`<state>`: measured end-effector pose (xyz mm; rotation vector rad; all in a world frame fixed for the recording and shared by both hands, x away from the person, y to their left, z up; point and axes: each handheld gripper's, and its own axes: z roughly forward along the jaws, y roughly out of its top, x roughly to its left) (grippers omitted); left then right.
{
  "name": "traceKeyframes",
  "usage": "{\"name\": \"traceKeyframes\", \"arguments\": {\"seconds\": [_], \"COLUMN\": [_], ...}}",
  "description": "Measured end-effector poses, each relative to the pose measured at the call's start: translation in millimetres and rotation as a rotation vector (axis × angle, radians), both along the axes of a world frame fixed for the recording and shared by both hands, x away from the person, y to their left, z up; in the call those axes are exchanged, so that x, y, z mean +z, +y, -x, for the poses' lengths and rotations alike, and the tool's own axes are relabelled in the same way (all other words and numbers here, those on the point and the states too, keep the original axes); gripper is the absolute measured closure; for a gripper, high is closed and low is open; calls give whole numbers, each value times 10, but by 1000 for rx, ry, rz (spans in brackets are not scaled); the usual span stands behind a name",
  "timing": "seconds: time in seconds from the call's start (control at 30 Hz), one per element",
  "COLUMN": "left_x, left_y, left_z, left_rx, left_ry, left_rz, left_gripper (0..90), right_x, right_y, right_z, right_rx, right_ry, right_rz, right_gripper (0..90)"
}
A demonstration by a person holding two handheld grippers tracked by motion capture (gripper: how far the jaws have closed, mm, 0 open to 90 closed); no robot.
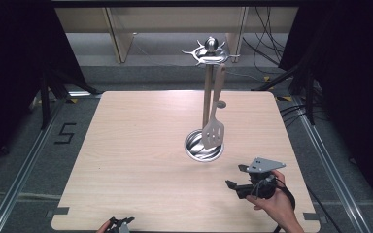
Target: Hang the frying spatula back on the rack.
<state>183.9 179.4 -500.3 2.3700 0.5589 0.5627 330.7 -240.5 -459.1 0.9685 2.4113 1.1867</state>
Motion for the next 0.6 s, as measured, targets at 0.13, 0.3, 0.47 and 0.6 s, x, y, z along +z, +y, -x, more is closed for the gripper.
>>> {"name": "traceKeyframes", "arguments": {"seconds": [0.13,0.3,0.47,0.6], "left_x": [0,-2,4,1], "left_y": [0,2,13,12], "left_z": [0,-2,-4,-3], "left_rx": [-2,-4,-6,-6], "left_ry": [-1,1,1,2], "left_rz": [-2,-3,1,2], "left_gripper": [175,175,175,175], "right_x": [-29,-52,-75,-99], "right_y": [-7,-14,-26,-49], "right_z": [19,50,100,147], "right_rx": [1,5,0,-1], "right_ry": [0,-9,-5,2], "right_rz": [-1,-4,-10,-15], "right_gripper": [258,254,249,247]}}
